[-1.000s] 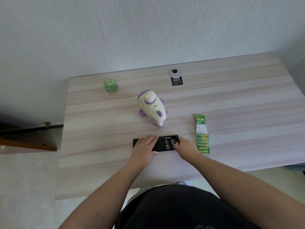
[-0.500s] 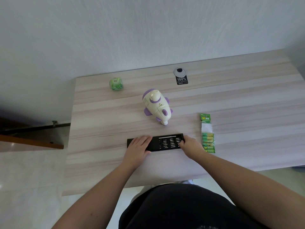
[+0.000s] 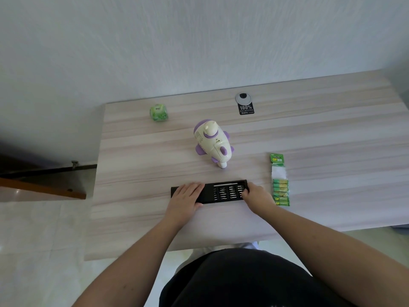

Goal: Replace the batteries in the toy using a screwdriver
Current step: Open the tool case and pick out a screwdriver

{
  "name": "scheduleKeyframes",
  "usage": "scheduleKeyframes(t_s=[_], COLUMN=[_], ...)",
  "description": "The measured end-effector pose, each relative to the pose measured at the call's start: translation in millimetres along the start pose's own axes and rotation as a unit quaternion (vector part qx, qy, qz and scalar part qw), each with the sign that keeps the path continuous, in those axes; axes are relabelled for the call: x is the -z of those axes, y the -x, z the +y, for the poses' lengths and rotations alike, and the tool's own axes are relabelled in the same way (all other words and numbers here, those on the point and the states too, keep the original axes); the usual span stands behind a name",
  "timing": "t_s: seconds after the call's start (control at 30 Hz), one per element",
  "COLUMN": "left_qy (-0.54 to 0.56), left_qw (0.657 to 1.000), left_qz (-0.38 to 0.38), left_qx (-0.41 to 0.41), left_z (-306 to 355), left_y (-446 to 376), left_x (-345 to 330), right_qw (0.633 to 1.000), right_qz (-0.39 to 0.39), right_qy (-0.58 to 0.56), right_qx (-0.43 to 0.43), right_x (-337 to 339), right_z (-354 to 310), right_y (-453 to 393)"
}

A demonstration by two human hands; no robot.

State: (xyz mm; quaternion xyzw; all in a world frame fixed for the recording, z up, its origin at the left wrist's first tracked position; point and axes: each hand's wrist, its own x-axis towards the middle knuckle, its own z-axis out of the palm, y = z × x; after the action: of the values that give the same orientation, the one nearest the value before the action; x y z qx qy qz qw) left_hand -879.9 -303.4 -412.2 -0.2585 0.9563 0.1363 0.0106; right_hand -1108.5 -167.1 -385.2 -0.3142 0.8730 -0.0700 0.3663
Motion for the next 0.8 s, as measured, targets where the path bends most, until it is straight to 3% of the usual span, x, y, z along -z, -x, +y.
scheduleKeyframes(t_s=[0.37,0.63,0.8], left_qy=[0.024,0.033,0.054], left_qw=[0.996,0.994,0.986], left_qz=[-0.048,-0.053,-0.030], left_qx=[0.066,0.089,0.153], left_z=[-19.7,-17.5,-6.4], left_y=[17.4,18.3,9.3], left_x=[5.3,3.0,3.4], right_qw=[1.000,1.000,0.999], right_qz=[0.002,0.014,0.034], right_qy=[-0.003,0.012,-0.033], right_qx=[-0.007,0.010,-0.017], right_x=[3.4,5.2,12.5], right_z=[4.0,7.6,13.9], right_y=[1.0,5.0,3.7])
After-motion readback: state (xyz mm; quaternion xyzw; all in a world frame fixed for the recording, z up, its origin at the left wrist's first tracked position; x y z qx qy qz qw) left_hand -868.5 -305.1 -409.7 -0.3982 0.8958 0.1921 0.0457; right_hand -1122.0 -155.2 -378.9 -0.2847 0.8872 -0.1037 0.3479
